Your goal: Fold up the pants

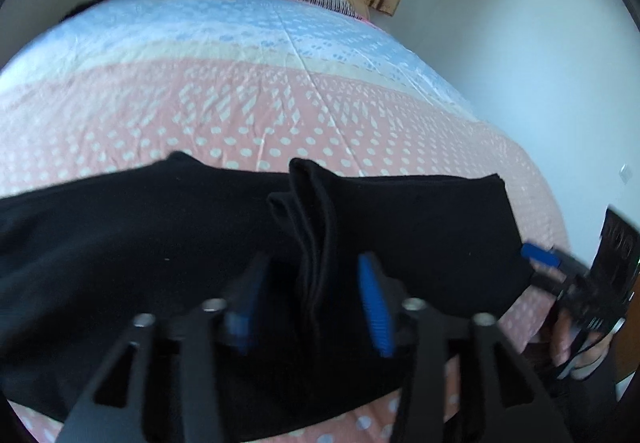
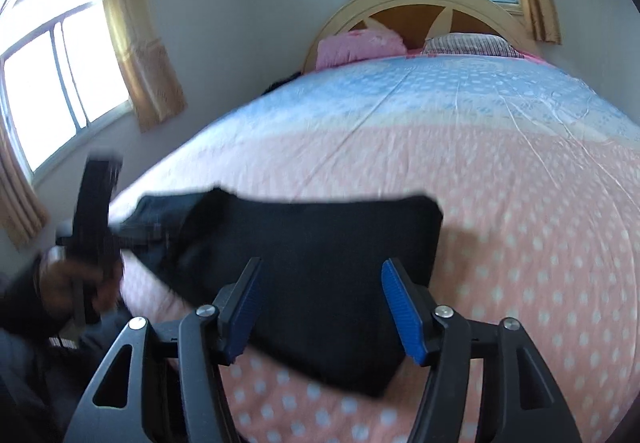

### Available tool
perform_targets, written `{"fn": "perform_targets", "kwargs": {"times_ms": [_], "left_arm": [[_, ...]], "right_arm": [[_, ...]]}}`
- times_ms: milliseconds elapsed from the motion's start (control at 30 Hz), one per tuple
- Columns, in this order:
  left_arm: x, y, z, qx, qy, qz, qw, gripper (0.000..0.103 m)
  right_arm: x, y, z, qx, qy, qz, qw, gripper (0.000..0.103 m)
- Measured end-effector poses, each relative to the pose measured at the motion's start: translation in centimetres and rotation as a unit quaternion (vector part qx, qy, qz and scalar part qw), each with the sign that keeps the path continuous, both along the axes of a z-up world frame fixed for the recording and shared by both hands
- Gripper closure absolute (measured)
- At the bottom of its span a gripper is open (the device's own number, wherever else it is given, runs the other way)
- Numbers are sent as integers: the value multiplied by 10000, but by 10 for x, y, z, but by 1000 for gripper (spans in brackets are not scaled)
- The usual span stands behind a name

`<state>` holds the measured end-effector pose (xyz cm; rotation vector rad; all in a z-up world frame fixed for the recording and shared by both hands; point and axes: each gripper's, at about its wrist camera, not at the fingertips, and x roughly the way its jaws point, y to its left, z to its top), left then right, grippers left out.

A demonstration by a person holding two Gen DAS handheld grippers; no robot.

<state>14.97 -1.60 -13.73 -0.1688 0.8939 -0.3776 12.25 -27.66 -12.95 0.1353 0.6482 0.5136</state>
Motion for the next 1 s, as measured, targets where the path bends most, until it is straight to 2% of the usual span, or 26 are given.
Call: {"fn": "perform_targets", "kwargs": {"times_ms": [100, 200, 333, 467, 533, 667, 833, 933, 1000], "left_arm": [[-4, -6, -6, 362, -9, -151, 9992, 40], [-7, -7, -11, 607, -143, -170, 9979, 40], [-6, -11, -11, 738, -183, -191, 9969, 40], [-12, 12, 2, 529, -221, -142, 9983, 40], [-16, 37, 9, 539, -345, 66, 9979, 38], [-20, 112, 17, 718, -396, 851, 9930, 34], [-34, 202, 17, 939, -352, 1853, 9776, 34], [-43, 235, 10, 1084, -375, 2246, 9677, 34], [-44, 247, 3, 1092, -345, 2377, 9646, 34]], "right_arm": [[29, 1, -2, 53, 169, -152, 9997, 39], [59, 2, -27, -250, 800, -358, 9958, 39], [45, 6, -17, -365, 590, -318, 9971, 38], [29, 18, 1, -220, 304, -235, 9990, 38], [20, 42, 12, -183, 81, 83, 9998, 38], [5, 112, 20, -362, -119, 945, 9948, 39], [-2, 183, -2, -754, -10, 1676, 9830, 39], [2, 200, -19, -809, 209, 1737, 9813, 52], [6, 207, -26, -820, 348, 1713, 9812, 62]]}}
